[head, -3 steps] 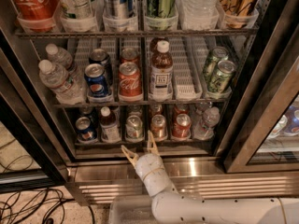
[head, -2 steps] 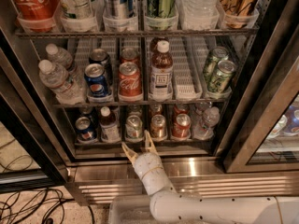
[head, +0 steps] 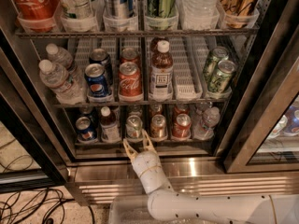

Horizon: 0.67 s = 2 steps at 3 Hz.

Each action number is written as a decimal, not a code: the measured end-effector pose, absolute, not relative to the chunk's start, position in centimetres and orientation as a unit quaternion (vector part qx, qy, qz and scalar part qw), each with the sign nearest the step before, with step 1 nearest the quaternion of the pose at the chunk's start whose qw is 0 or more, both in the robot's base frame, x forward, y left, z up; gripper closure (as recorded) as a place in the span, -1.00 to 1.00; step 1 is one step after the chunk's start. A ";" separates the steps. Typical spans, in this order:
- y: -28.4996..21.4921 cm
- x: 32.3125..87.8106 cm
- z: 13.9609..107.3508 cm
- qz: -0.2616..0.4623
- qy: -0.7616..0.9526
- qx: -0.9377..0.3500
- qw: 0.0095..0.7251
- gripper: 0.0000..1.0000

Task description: Pick 7up can from bottom shelf of fridge

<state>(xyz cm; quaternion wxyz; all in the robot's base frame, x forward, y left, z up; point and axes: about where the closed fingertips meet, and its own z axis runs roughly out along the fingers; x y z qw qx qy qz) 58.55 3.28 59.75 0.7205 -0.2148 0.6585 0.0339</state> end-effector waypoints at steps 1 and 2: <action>3.3 59.0 59.8 0.026 0.654 -0.213 0.725 -0.28; 3.2 59.5 59.7 0.016 0.651 -0.209 0.729 -0.34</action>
Offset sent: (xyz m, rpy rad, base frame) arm 0.0142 -0.0038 -0.0022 -0.0189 -0.0428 -0.0509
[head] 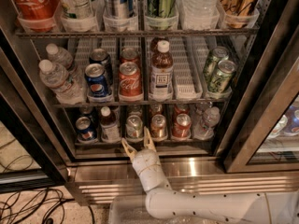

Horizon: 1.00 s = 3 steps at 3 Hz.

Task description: Pick 7up can from bottom shelf of fridge

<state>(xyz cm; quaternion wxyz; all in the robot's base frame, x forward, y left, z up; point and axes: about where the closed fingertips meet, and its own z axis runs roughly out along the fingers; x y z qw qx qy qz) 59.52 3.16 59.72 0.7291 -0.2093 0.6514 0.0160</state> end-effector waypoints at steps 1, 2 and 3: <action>2.8 60.9 59.2 0.003 0.652 -0.198 0.732 -0.32; 2.9 61.3 59.3 0.003 0.651 -0.193 0.734 -0.28; 3.3 61.8 59.6 0.006 0.648 -0.188 0.738 -0.28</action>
Offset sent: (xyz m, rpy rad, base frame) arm 0.0192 -0.0055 -0.0090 0.0026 -0.0086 -0.0510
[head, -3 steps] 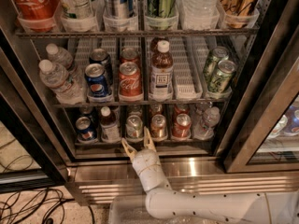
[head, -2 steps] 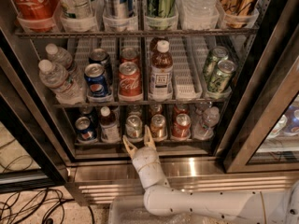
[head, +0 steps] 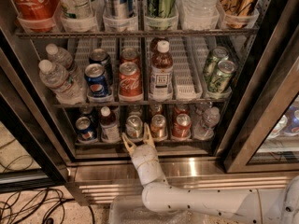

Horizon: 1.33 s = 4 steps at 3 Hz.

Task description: Pick 7up can from bottom shelf of fridge

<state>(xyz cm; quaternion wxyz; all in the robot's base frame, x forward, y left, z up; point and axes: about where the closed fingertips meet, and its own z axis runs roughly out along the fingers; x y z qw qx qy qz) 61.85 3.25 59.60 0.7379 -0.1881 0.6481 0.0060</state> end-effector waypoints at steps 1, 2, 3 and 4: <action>3.6 62.3 59.7 0.011 0.647 -0.185 0.740 -0.28; 3.7 62.6 59.6 0.014 0.650 -0.179 0.738 -0.30; 3.7 63.1 59.6 0.018 0.652 -0.173 0.738 -0.30; 3.8 63.6 59.6 0.023 0.654 -0.167 0.738 -0.28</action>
Offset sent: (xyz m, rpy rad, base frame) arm 0.0122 0.0050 -0.0046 0.0401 0.0202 -0.0044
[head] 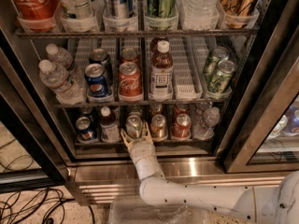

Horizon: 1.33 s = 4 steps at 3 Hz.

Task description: Pick 7up can from bottom shelf of fridge

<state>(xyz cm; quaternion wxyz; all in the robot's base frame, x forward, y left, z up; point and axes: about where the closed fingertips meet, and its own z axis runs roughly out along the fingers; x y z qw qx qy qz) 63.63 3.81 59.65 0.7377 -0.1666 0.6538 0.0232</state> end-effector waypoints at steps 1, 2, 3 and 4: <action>3.8 63.9 59.7 0.026 0.655 -0.163 0.737 0.11; 3.8 64.2 59.7 0.033 0.660 -0.160 0.734 0.57; 3.8 64.2 59.7 0.033 0.660 -0.160 0.734 0.99; 3.8 64.0 60.2 0.039 0.661 -0.160 0.732 1.00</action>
Offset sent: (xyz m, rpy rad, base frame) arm 0.0082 -0.0011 -0.0006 0.0366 0.0371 0.0108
